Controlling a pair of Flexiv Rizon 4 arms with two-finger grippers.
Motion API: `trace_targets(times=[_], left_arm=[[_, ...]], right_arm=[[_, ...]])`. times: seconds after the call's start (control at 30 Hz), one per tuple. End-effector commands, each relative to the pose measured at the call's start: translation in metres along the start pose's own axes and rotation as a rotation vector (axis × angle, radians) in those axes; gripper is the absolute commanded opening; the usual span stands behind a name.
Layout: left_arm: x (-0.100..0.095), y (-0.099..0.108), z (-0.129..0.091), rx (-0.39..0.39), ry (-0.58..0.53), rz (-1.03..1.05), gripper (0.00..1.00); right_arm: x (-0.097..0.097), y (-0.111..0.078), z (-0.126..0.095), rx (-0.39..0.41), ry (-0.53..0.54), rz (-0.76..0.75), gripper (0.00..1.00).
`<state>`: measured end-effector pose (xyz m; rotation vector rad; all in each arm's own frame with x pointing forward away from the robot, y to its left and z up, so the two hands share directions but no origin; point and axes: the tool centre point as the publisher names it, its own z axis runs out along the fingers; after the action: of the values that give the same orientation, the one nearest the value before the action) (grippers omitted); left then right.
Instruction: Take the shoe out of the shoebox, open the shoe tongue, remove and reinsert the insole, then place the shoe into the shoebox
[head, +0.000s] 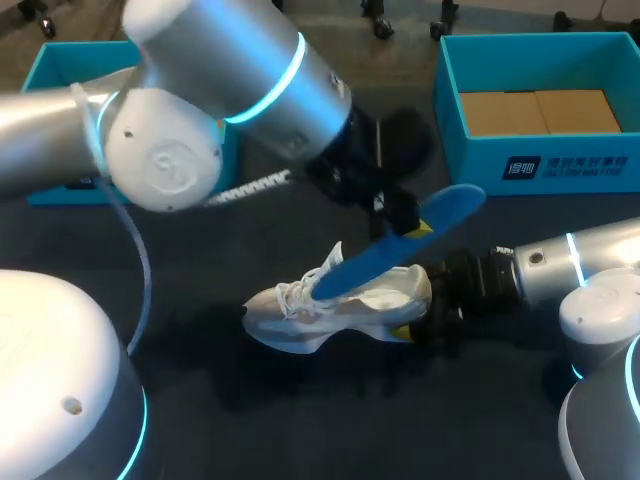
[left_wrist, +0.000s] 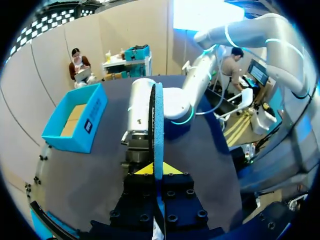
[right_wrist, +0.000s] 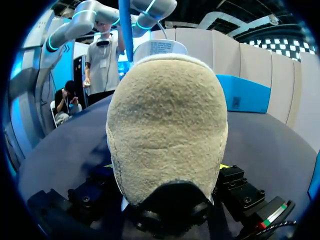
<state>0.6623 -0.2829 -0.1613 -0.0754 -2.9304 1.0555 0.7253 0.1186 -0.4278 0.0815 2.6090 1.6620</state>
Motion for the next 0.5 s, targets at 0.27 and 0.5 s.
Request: trace_targets(times=[0.27, 0.5], left_arm=[[-0.003, 0.005, -0.037, 0.136, 0.108, 0.01, 0.0], [-0.007, -0.007, -0.061, 0.225, 0.059, -0.008, 0.0]], right_arm=[[0.001, -0.002, 0.003, 0.004, -0.001, 0.0, 0.0], [0.001, -0.002, 0.003, 0.004, -0.001, 0.0, 0.0]])
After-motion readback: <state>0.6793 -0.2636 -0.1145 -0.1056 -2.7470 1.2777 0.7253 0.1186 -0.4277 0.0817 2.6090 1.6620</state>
